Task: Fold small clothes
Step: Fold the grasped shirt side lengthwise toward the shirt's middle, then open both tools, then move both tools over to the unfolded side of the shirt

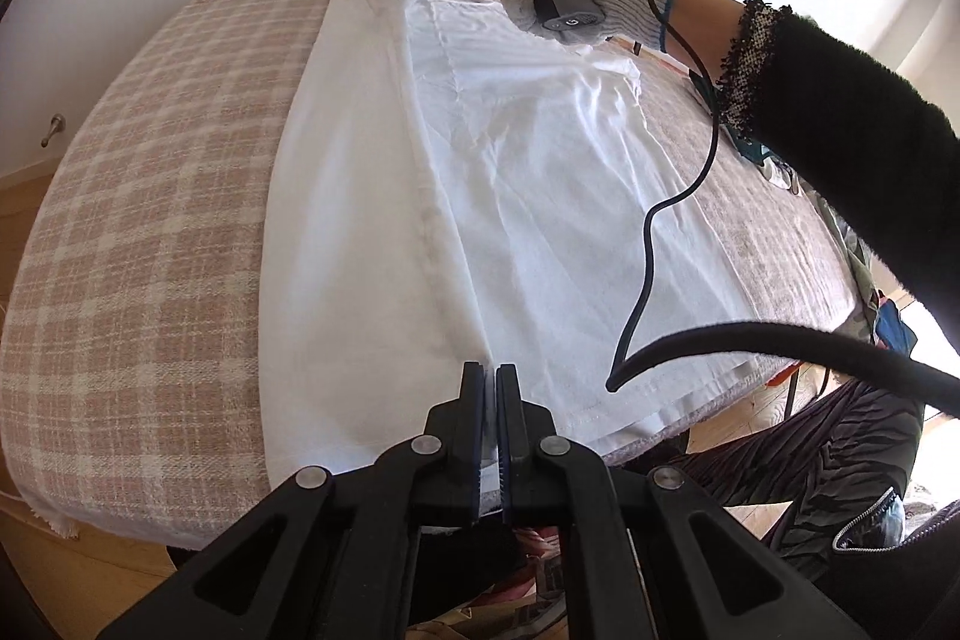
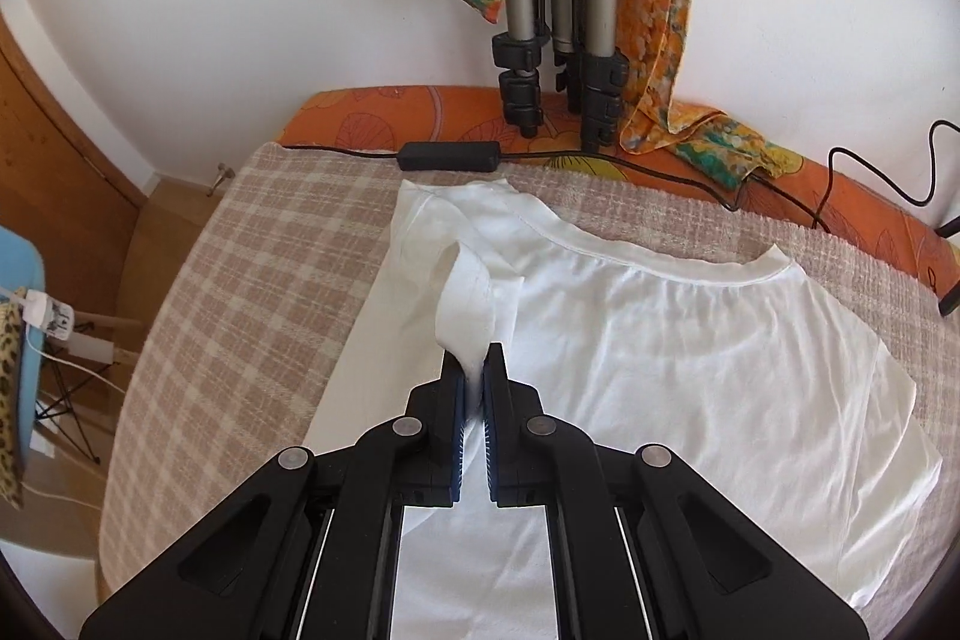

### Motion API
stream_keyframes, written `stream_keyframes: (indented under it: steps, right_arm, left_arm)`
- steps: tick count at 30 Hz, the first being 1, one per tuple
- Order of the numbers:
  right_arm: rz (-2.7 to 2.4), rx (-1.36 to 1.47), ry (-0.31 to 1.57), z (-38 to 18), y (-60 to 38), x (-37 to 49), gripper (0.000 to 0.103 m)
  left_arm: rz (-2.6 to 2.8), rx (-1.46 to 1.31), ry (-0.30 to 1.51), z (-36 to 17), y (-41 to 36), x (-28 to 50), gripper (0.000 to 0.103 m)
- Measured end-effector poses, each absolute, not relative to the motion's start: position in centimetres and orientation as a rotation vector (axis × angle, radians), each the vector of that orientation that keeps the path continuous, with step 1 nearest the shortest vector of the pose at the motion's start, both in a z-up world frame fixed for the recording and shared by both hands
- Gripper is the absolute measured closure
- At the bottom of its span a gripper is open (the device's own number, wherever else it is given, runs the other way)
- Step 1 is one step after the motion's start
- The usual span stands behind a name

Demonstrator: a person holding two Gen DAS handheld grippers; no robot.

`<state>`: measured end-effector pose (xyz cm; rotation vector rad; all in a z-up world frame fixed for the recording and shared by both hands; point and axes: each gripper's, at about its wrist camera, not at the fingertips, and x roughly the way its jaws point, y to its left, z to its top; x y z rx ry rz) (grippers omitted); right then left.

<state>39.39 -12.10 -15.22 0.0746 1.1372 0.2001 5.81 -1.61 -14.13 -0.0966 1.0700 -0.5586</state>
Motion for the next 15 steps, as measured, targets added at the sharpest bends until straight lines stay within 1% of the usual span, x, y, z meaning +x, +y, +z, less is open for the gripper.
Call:
stream_keyframes:
  steps: [2,7,9,10,12,13,14,15]
  right_arm:
    - [0.179,0.065,1.148,-15.4,-12.5,39.4,0.097]
    - [0.113,0.031,1.143,-15.2,-13.9,38.8,0.097]
    - [0.115,0.042,1.139,-14.9,-14.4,38.5,0.097]
    - [0.118,0.038,1.131,-14.5,-14.8,38.2,0.097]
    - [0.122,0.045,1.115,-13.8,-15.3,37.6,0.09]
    - [0.122,0.057,1.105,-13.3,-15.7,37.2,0.079]
    - [0.123,0.073,1.093,-12.8,-16.1,36.9,0.073]
    - [0.131,0.091,1.081,-12.2,-16.5,36.5,0.073]
  left_arm:
    - [-0.568,-0.074,1.053,-13.8,-2.2,5.5,0.093]
    - [-0.583,-0.081,1.045,-13.7,-2.5,4.9,0.083]
    - [-0.569,-0.056,1.03,-13.4,-2.4,4.6,0.081]
    - [-0.56,-0.046,1.023,-13.3,-2.2,4.4,0.077]
    - [-0.537,-0.022,1.0,-12.9,-1.9,4.0,0.075]
    - [-0.525,-0.006,0.986,-12.6,-1.7,3.8,0.075]
    - [-0.51,0.015,0.971,-12.4,-1.6,3.5,0.075]
    - [-0.494,0.035,0.956,-12.2,-1.6,3.2,0.075]
